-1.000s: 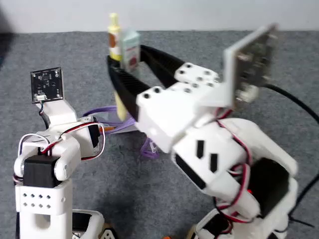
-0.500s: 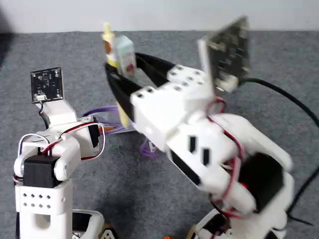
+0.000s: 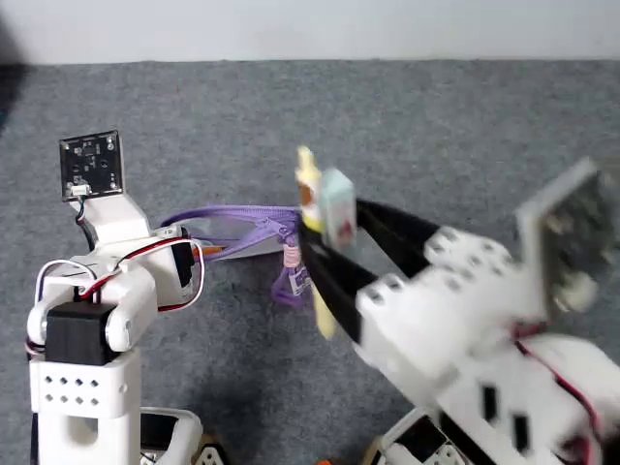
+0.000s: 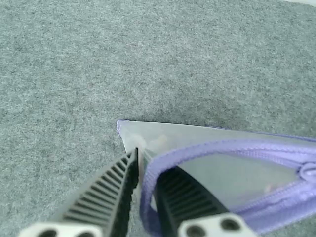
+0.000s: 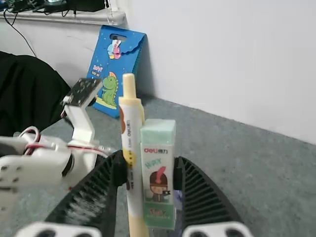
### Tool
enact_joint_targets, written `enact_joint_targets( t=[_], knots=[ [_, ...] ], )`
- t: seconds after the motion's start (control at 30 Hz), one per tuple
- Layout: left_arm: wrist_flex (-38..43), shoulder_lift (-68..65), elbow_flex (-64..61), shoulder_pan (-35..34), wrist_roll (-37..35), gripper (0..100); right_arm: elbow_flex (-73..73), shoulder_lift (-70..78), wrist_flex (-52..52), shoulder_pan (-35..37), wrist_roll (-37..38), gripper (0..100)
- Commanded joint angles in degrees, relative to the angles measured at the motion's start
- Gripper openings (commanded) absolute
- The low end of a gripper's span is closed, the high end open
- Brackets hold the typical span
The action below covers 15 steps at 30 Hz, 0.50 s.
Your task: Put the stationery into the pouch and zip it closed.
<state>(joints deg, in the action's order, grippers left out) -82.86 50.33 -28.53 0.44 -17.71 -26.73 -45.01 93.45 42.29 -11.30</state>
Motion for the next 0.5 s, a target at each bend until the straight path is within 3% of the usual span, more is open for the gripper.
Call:
enact_joint_targets(
  t=[0.0,0.27,0.47],
  knots=[
    [0.53,0.26,0.57,0.53,0.35,1,-0.18,-1.98,4.18,-0.84,-0.26,0.8],
    [0.35,0.35,0.57,0.53,0.35,1,4.04,-8.84,9.10,-0.84,0.62,0.8],
    [0.35,0.35,0.57,0.35,0.35,1,19.08,-22.90,7.34,-0.84,7.82,0.8]
  ],
)
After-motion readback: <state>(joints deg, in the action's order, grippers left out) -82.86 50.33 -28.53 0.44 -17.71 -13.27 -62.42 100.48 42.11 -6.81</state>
